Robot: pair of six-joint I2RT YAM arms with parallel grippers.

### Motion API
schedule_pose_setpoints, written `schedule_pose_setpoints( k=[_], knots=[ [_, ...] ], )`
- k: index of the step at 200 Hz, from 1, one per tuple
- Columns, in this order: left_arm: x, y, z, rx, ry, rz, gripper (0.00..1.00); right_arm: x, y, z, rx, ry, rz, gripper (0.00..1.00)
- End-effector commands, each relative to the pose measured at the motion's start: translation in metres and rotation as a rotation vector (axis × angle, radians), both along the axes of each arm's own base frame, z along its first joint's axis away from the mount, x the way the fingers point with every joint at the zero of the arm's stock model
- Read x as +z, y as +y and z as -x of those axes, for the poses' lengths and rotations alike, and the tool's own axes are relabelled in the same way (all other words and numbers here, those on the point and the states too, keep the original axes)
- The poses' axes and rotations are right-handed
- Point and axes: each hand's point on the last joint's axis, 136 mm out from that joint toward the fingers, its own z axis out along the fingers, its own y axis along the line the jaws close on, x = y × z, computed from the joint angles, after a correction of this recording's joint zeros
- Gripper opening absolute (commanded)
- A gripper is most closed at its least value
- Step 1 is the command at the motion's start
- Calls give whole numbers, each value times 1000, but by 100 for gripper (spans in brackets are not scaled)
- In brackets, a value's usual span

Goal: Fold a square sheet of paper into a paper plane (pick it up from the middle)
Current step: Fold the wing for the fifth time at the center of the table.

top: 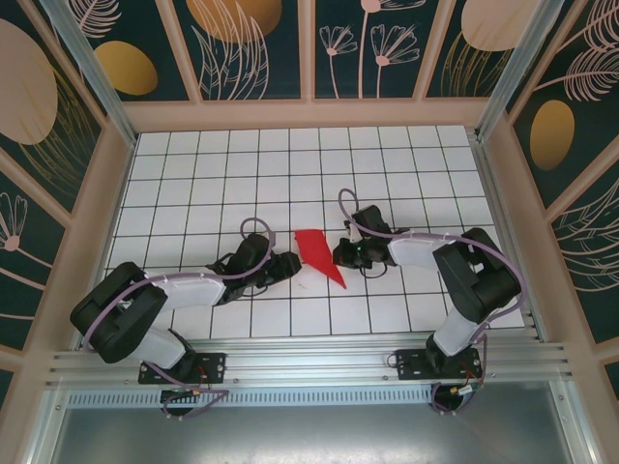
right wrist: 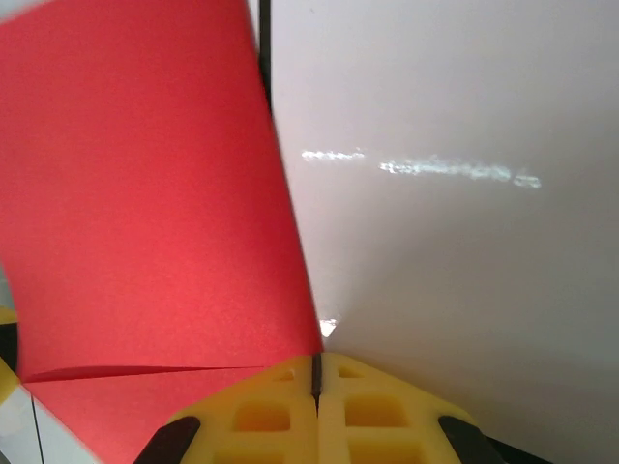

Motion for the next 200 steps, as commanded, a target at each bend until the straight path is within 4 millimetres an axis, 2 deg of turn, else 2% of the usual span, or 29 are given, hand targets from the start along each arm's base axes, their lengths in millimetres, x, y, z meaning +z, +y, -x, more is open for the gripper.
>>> schedule_pose_setpoints(
  k=[1, 54, 104, 154, 164, 200],
  knots=[
    [14, -15, -8, -24, -24, 51, 55, -8, -1, 5, -11, 27, -23, 2],
    [16, -32, -14, -38, -10, 115, 58, -9, -1, 6, -19, 31, -32, 2],
    [10, -49, -20, -46, 17, 173, 55, -8, 0, 8, -20, 35, -41, 2],
    [15, -61, -30, -44, 13, 205, 42, -7, 4, 11, -9, 35, -59, 2],
    [2, -60, -30, -43, 38, 176, 38, -7, 4, 12, -7, 34, -57, 2],
    [-11, -59, -29, -44, 69, 137, 18, -3, 4, 14, -1, 10, -56, 3]
  ],
)
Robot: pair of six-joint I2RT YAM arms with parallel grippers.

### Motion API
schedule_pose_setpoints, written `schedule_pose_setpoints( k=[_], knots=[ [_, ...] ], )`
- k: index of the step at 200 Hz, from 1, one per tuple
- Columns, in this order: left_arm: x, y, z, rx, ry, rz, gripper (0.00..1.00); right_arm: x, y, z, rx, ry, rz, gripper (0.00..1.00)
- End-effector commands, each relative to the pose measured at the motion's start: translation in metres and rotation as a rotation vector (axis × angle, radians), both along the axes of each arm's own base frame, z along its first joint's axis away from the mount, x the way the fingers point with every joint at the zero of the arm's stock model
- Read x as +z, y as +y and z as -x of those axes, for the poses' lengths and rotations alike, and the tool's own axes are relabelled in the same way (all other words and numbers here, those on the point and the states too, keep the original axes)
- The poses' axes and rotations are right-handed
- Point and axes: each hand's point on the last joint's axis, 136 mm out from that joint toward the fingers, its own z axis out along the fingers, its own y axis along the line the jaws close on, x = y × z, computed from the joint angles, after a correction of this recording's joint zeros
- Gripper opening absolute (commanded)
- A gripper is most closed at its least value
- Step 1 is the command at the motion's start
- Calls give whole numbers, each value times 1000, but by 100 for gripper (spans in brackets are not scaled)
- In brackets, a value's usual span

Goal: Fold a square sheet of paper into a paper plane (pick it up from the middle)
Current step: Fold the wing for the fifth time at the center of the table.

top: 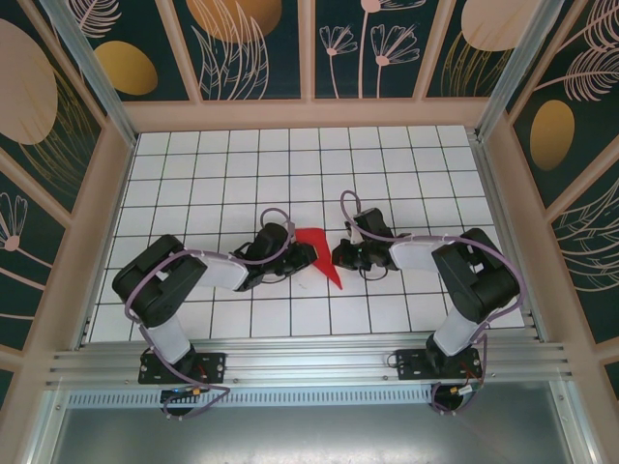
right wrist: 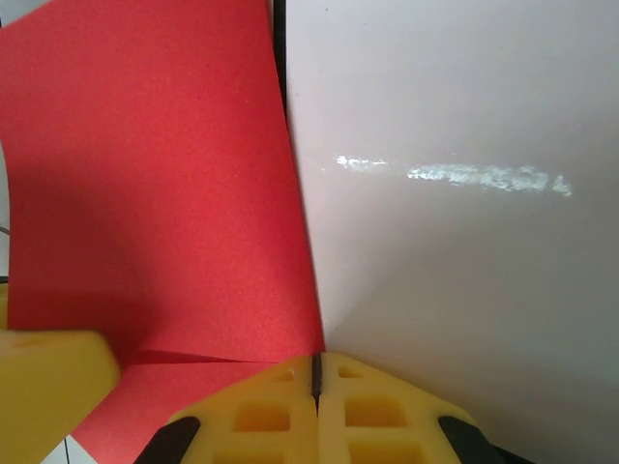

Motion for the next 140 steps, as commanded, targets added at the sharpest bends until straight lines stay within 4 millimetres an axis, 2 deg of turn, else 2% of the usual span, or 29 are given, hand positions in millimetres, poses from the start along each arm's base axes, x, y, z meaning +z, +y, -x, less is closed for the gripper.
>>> schedule_pose_setpoints(
  k=[1, 28, 50, 84, 120, 140],
  knots=[
    [-5, -3, 0, -11, 10, -16, 18, -2, -1, 12, 17, 13, 3, 3],
    [-9, -1, 0, -14, 20, -47, 7, 9, -5, 10, 21, -44, 18, 7],
    [-6, -1, 0, -13, 22, -56, 4, 24, -14, 7, 9, -135, 60, 11],
    [-1, -2, -2, -11, 28, -57, 1, 51, -28, 9, 3, -364, 168, 24],
    [5, -5, -4, -7, 38, -42, 0, 57, -20, 21, 73, -576, 263, 29],
    [7, -6, -5, -10, 36, -45, 0, 72, -15, 27, 66, -726, 278, 30]
  ],
)
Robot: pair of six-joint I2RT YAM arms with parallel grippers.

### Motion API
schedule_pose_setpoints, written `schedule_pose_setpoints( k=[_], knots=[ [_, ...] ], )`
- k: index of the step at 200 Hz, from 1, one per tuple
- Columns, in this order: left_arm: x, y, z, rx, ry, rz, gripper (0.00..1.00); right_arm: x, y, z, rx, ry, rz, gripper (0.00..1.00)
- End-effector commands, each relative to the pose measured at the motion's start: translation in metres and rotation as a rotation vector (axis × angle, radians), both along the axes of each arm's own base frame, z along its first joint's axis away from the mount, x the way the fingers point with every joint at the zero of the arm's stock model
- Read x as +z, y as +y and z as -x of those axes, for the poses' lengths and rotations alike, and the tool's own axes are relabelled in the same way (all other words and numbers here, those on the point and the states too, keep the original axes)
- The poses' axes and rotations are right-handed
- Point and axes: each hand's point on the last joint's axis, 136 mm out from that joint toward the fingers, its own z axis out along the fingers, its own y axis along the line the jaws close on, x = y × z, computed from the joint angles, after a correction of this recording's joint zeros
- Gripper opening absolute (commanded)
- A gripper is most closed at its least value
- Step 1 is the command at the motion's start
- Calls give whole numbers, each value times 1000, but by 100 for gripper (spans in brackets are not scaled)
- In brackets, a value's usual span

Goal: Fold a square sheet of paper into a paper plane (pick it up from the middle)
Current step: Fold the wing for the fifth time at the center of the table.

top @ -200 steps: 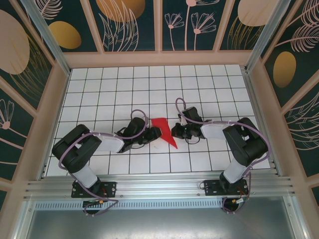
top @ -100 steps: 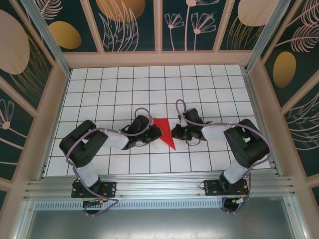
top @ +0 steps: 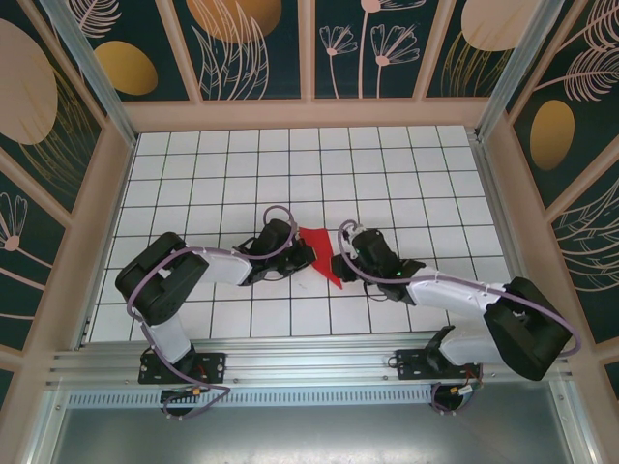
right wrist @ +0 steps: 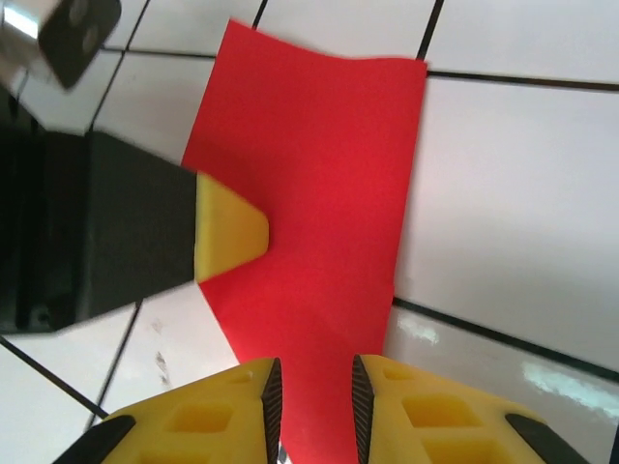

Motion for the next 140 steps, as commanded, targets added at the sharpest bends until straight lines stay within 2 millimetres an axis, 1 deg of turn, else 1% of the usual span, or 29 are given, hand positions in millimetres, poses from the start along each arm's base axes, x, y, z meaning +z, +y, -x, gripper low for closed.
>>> schedule_pose_setpoints(
  k=[1, 17, 43, 60, 75, 86, 96, 107, 123, 140],
  knots=[
    [11, -5, -2, -5, -7, 5, 0, 19, -7, -7, -32, -232, 63, 30],
    [10, -5, -2, -8, -5, 2, 0, 31, -10, -8, -56, -288, 32, 32],
    [9, -4, -2, -9, -4, 2, 0, 42, -26, -14, -128, -323, 71, 33],
    [10, -5, -2, -11, -6, 5, 0, 55, -30, -15, -129, -367, 74, 34],
    [9, -6, -1, -15, -3, 5, 0, 66, -29, -13, -92, -418, 58, 38],
    [9, -6, -1, -17, -4, 4, 0, 63, -26, -9, -33, -439, 68, 40],
    [10, -6, -2, -15, -4, 6, 0, 52, -23, -4, 30, -427, 100, 39],
    [10, -6, -1, -17, -4, 7, 0, 45, -25, -4, 30, -404, 131, 38],
    [10, -6, -2, -17, -6, 9, 0, 43, -17, -1, 69, -389, 116, 37],
    [10, -6, -2, -15, -7, 8, 0, 45, -13, 0, 66, -392, 81, 37]
  ],
)
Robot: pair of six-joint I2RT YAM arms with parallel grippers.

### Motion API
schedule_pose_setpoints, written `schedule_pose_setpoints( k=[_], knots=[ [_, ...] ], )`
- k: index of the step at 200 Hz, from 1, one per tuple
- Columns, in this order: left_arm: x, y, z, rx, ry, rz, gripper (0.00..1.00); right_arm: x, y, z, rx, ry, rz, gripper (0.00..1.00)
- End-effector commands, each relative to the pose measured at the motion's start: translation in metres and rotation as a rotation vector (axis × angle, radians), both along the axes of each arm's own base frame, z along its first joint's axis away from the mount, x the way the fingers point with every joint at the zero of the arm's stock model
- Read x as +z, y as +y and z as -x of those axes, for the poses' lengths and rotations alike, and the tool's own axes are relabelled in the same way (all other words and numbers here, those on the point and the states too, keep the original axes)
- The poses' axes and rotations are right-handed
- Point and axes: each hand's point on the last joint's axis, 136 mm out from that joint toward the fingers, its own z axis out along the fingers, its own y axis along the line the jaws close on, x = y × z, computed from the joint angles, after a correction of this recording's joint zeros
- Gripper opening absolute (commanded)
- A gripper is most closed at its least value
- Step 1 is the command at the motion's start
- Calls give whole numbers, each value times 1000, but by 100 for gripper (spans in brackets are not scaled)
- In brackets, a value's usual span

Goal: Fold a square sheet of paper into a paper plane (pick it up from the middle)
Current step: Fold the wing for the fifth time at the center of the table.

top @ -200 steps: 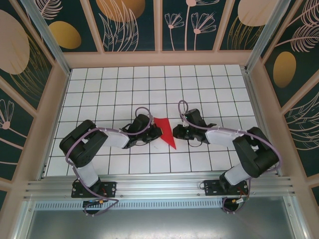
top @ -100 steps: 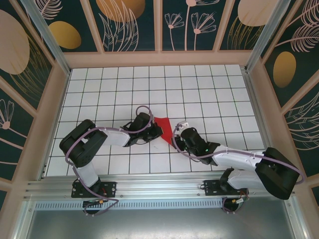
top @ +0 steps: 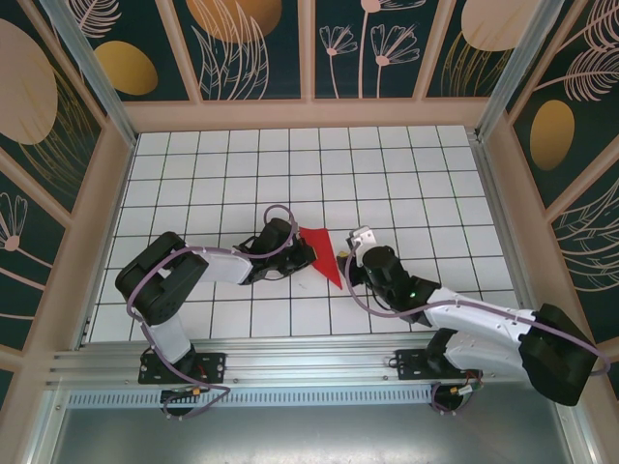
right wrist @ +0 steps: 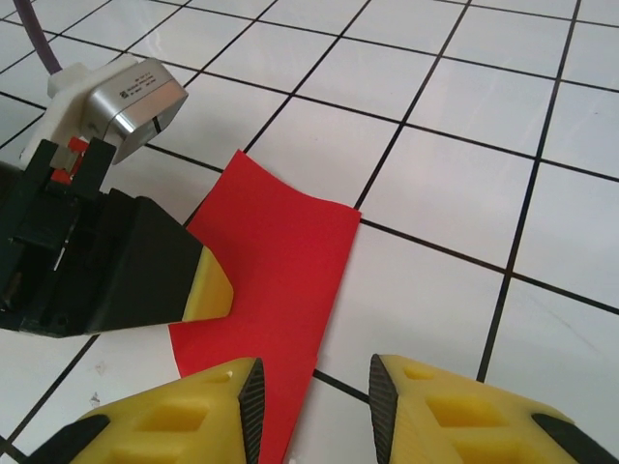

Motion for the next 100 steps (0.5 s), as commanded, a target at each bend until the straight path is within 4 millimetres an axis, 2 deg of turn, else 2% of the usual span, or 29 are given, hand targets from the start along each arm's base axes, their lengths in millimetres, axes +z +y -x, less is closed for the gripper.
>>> schedule_pose_setpoints(
  k=[1, 20, 70, 100],
  knots=[
    [10, -5, -1, -14, -14, 14, 0, -2, 7, 4, 51, -9, -11, 37],
    [10, -6, -1, -17, -15, 14, 0, 0, 12, 5, 65, -36, -30, 37],
    [10, -5, -1, -17, -17, 9, 0, -20, 33, 22, 172, -101, 109, 37],
    [9, -6, -1, -21, -12, 7, 0, -29, 37, 29, 218, -105, 155, 36]
  ],
)
